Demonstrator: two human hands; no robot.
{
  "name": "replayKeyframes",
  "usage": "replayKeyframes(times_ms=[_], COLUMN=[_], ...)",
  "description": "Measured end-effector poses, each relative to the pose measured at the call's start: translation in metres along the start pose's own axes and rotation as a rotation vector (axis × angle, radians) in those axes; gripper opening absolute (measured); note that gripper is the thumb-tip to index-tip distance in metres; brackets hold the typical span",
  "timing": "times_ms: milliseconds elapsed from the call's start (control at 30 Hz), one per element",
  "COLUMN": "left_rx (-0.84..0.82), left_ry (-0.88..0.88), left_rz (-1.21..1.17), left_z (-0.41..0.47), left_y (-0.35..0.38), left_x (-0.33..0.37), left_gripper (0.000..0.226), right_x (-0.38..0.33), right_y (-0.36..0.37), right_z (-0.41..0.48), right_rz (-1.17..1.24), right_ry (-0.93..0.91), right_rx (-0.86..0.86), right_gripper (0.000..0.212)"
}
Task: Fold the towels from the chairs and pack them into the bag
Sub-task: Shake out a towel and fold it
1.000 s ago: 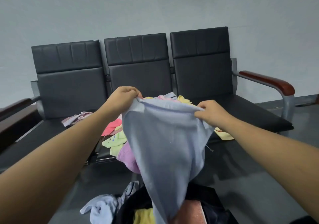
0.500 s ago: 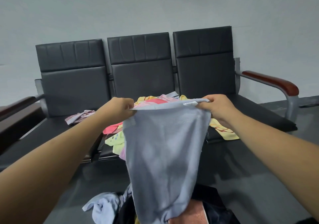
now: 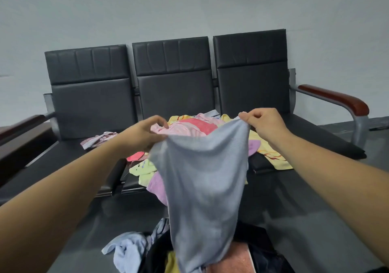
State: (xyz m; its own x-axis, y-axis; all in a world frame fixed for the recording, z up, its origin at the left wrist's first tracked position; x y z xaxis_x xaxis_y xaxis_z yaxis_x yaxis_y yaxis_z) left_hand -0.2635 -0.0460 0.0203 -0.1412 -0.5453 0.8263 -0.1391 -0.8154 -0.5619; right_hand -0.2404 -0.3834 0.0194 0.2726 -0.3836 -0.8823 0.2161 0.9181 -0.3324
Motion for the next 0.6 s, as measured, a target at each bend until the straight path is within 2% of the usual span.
replayKeyframes(times_ms=[67,133,167,200,267,367,433,467,533,600], left_rx=[-0.08,-0.19,-0.226,-0.233,-0.183,-0.107,-0.063,-0.046,-0.018,0.005], left_ry=[0.052,0.087,0.097,0.108,0.15,0.159,0.15,0.153,0.167,0.17], left_rz=[-0.31,-0.473,-0.496,-0.454,-0.232,-0.041,-0.003,0.001,0.014,0.033], left_z=[-0.003,-0.004,-0.005,-0.005,-0.007,-0.007,-0.006,-0.006,-0.007,-0.009], left_y=[0.004,0.01,0.013,0.014,0.017,0.024,0.027,0.028,0.029,0.029], left_x=[0.015,0.031,0.038,0.043,0.053,0.064,0.068,0.07,0.073,0.073], left_gripper=[0.011,0.02,0.025,0.029,0.026,0.021,0.031,0.033,0.035,0.035], right_x=[-0.006,-0.015,-0.021,-0.027,-0.041,-0.057,-0.07,-0.076,-0.078,-0.079], right_y=[0.004,0.008,0.01,0.012,0.02,0.04,0.056,0.063,0.075,0.084], right_z=[0.002,0.002,0.001,-0.001,-0.005,-0.017,-0.029,-0.036,-0.047,-0.052], right_rz=[-0.03,-0.012,0.004,0.015,-0.015,0.06,0.115,0.069,-0.15,-0.322], right_ry=[-0.014,-0.016,-0.023,-0.039,-0.072,-0.063,-0.086,-0.115,-0.185,-0.264], right_rx=[-0.023,-0.033,-0.035,-0.036,-0.049,-0.176,-0.337,-0.418,-0.519,-0.521], right_gripper=[0.031,0.005,0.011,0.019,0.021,0.031,0.018,0.013,0.036,0.037])
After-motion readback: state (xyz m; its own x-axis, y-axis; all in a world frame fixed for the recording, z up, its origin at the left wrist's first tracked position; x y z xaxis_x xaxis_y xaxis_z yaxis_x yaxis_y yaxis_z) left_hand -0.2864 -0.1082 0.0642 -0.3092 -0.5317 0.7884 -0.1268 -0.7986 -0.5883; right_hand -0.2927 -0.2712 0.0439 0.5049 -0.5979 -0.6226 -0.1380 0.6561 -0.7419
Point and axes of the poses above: each hand's wrist, its own z-axis towards the middle knuckle, its own y-axis out of the palm, x = y × z, the point moved 6 cm from there along z, towards the middle knuckle, and after that the axes turned 2 degrees about -x, right-handed, at the moved point
